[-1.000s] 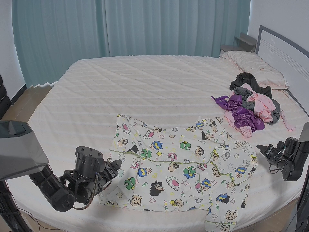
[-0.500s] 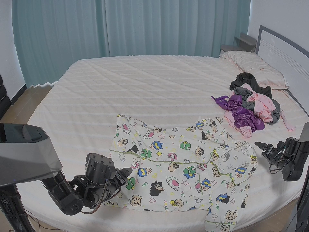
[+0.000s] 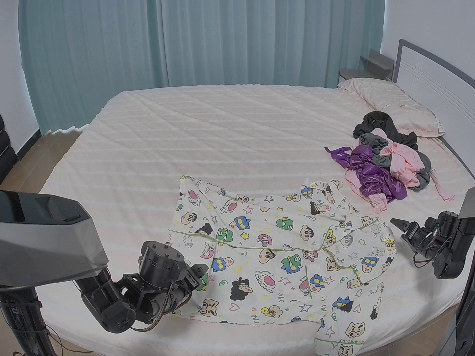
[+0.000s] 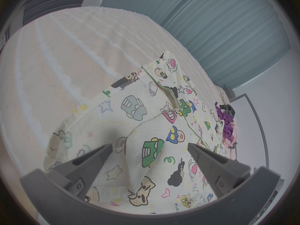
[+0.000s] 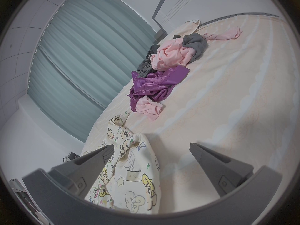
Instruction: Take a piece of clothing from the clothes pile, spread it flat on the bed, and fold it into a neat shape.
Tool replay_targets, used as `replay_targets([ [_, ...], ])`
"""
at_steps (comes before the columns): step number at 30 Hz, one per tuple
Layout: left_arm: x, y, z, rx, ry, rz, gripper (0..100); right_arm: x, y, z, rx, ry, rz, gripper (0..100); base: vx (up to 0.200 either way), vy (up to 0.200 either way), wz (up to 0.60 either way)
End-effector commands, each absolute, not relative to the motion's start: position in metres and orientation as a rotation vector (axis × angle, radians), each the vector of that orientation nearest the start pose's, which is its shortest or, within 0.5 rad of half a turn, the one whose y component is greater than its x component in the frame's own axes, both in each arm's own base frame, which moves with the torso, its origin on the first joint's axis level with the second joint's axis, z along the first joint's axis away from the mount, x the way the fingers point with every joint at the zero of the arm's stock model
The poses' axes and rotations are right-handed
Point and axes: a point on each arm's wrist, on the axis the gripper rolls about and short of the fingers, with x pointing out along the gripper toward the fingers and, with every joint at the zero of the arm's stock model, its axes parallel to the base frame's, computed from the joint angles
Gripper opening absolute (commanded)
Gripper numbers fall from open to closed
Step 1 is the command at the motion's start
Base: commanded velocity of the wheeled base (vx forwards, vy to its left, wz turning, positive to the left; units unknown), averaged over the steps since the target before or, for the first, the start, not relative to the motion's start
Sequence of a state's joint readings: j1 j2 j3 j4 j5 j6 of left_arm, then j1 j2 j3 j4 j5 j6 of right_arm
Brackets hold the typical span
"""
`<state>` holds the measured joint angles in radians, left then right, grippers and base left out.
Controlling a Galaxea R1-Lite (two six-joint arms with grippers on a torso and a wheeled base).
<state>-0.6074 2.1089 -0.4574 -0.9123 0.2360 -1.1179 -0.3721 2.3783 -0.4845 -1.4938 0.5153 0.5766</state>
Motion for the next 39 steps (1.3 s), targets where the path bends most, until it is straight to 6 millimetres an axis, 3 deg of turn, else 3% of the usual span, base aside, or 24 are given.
replay_targets([
  [1,0.243,-0.163,0.005,-0.755,0.785,0.063,0,0.306,-0.107,-0.021,0.742,0.398,0.035,100,0.000,0.000,0.00],
  [12,0.244,-0.162,0.003,-0.746,0.780,0.076,0,0.305,-0.104,-0.021,0.742,0.403,0.040,100,0.000,0.000,0.00],
  [19,0.244,-0.158,0.014,-0.718,0.714,0.100,0,0.305,-0.104,-0.021,0.741,0.402,0.042,100,0.000,0.000,0.00],
  [25,0.239,-0.157,0.005,-0.652,0.754,0.096,0,0.306,-0.103,-0.022,0.742,0.406,0.043,100,0.000,0.000,0.00],
  [26,0.239,-0.157,0.005,-0.653,0.755,0.098,100,0.306,-0.103,-0.022,0.742,0.406,0.043,100,0.000,0.000,0.00],
  [39,0.244,-0.161,0.001,-0.690,0.725,0.076,100,0.306,-0.103,-0.023,0.741,0.410,0.042,100,0.000,0.000,0.00],
])
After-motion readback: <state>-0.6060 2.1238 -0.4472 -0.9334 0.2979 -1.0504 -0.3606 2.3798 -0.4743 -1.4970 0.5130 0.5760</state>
